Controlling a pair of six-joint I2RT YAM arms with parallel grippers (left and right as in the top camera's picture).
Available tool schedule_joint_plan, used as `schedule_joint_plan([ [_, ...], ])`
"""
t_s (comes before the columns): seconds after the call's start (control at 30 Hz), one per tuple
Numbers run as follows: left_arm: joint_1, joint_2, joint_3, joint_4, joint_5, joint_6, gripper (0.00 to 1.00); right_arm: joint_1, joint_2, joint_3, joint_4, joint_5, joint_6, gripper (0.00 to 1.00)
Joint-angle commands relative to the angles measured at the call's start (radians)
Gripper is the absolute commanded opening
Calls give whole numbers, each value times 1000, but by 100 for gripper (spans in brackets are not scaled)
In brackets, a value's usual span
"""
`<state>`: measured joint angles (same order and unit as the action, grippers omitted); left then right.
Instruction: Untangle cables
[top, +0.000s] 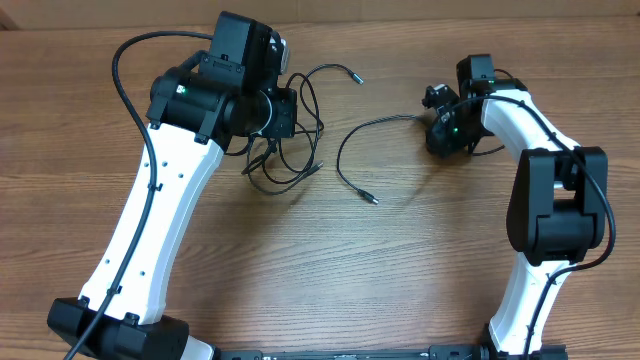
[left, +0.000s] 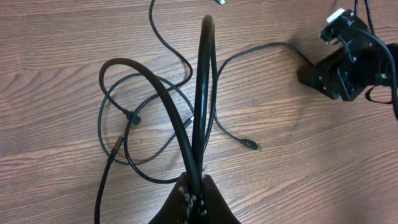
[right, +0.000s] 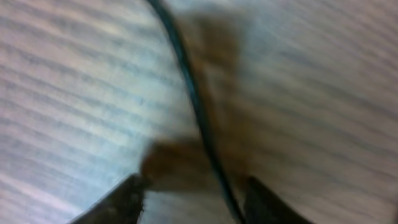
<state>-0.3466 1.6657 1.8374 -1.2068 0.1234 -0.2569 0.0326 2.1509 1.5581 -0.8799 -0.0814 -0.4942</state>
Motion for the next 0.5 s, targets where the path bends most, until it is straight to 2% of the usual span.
schedule_joint_plan([
  [0.0,-1,2,20,-1,8,-13,4,0,6,-4,-36,-10,109,41],
  [0.17,-1,2,20,-2,8,-13,4,0,6,-4,-105,-10,109,25],
  [0.27,-1,2,20,-2,8,-13,4,0,6,-4,-131,-10,111,6],
  [0.3,-1,2,20,-2,8,-13,4,0,6,-4,-140,-10,122,4],
  [0.47,-1,2,20,-2,8,-13,4,-1,6,-3,-171,-6,167,4],
])
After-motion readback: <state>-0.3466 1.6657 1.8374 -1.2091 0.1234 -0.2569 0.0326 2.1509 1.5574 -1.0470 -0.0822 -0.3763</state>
